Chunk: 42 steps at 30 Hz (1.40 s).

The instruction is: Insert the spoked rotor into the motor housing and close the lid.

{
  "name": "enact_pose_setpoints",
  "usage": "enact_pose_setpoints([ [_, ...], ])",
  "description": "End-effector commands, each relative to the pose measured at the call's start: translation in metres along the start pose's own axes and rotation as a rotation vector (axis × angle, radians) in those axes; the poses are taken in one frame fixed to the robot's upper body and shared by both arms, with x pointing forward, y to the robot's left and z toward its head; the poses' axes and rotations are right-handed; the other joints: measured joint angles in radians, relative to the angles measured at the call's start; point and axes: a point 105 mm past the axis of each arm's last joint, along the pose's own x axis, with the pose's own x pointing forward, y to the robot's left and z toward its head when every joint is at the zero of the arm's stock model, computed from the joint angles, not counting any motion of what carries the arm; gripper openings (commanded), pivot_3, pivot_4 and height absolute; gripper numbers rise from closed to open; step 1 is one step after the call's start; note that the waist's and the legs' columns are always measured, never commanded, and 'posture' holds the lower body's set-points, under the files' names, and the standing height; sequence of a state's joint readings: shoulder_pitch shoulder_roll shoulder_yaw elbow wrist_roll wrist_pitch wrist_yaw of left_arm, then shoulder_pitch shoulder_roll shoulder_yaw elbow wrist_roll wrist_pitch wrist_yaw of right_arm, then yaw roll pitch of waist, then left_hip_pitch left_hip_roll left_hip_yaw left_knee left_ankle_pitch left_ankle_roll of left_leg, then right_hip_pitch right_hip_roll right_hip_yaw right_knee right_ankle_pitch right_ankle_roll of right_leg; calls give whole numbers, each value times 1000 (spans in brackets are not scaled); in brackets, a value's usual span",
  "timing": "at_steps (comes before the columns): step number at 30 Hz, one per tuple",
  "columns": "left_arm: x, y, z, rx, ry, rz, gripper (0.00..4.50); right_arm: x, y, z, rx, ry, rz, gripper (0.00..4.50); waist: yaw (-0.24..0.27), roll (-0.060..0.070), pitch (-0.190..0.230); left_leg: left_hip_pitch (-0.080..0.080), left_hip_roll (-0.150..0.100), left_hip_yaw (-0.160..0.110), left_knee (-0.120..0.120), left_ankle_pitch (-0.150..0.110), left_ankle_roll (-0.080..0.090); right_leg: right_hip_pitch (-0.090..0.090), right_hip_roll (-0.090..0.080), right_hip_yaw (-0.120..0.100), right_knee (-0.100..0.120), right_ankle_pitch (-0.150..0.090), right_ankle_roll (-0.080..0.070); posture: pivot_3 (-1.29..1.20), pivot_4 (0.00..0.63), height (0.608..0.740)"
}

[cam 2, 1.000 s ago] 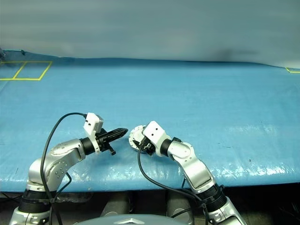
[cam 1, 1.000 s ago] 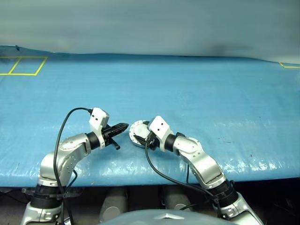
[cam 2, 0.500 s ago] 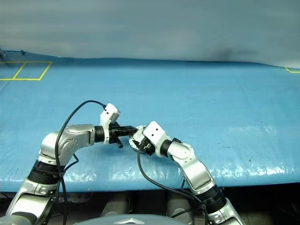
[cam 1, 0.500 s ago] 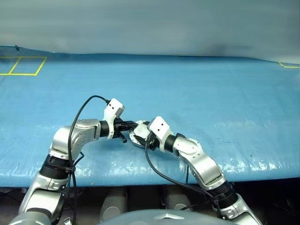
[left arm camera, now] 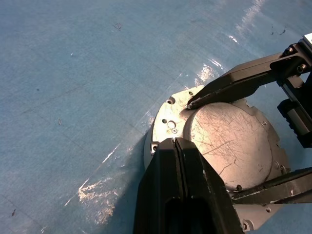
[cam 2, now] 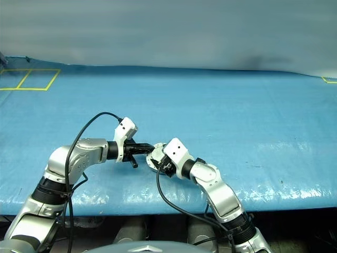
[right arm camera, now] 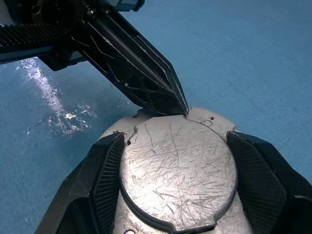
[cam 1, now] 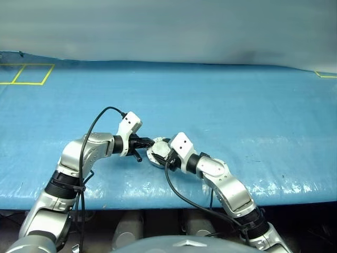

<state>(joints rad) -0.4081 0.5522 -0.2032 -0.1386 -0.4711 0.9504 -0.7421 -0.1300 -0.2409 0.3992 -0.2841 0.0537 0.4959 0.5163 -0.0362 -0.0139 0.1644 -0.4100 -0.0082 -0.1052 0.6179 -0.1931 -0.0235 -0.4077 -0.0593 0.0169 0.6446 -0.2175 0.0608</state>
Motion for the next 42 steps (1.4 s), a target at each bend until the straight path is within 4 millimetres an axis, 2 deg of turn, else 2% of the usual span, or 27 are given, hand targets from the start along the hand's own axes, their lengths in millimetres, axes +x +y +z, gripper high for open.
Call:
enact_pose_setpoints([
  [1,3,-4,-17,-29,69,-15,0,-2,8,-14,42,50,28,3030,1,0,0,0,0,0,0,0,0,0,0,0,0,0,0,0,150,740],
  [5,7,-10,-15,-30,63,-42,0,-3,9,-15,60,52,40,3030,1,0,-1,0,0,0,0,0,0,0,0,0,0,0,0,0,150,740],
  [9,9,-12,-16,-20,77,-45,0,-11,10,-20,73,68,48,4340,4,0,-2,0,0,0,0,0,0,1,0,0,0,0,0,0,150,740],
  [10,9,-12,-17,-19,79,-44,0,-15,9,-21,78,67,41,4447,5,0,-2,0,0,0,0,0,0,1,0,0,0,0,0,0,150,740],
  [19,8,-11,-20,-12,86,-42,0,-72,-10,-12,184,-14,-74,4447,15,0,-4,0,0,0,2,0,0,2,-1,0,0,0,0,0,150,740],
  [24,9,-11,-20,-5,88,-49,0,-93,-18,-10,425,-38,-153,4447,16,0,-4,0,0,0,2,0,0,2,-1,0,0,0,0,0,150,740],
  [27,10,-11,-20,2,90,-50,0,-91,-14,-10,614,-73,-120,4447,16,1,-4,0,0,0,2,0,0,2,-1,0,0,0,0,0,150,740],
  [31,10,-11,-20,8,89,-51,0,-78,-14,-10,840,-120,-131,4447,16,2,-5,-1,0,0,2,0,0,1,-1,0,0,0,0,0,150,740],
  [33,10,-11,-20,9,89,-50,0,-71,-11,-10,892,-115,-128,4447,16,3,-5,-1,0,0,2,0,0,0,-1,0,0,0,0,0,150,740],
  [37,9,-10,-20,12,88,-52,0,-56,-6,1,1060,-192,-74,4447,16,4,-5,-2,0,0,1,0,1,0,-1,0,-1,0,0,0,150,740],
  [42,8,-11,-20,15,85,-57,0,-46,-2,-6,1145,-141,-70,4447,14,5,-6,-2,-1,0,1,0,1,-1,-1,0,-1,0,0,0,150,740],
])
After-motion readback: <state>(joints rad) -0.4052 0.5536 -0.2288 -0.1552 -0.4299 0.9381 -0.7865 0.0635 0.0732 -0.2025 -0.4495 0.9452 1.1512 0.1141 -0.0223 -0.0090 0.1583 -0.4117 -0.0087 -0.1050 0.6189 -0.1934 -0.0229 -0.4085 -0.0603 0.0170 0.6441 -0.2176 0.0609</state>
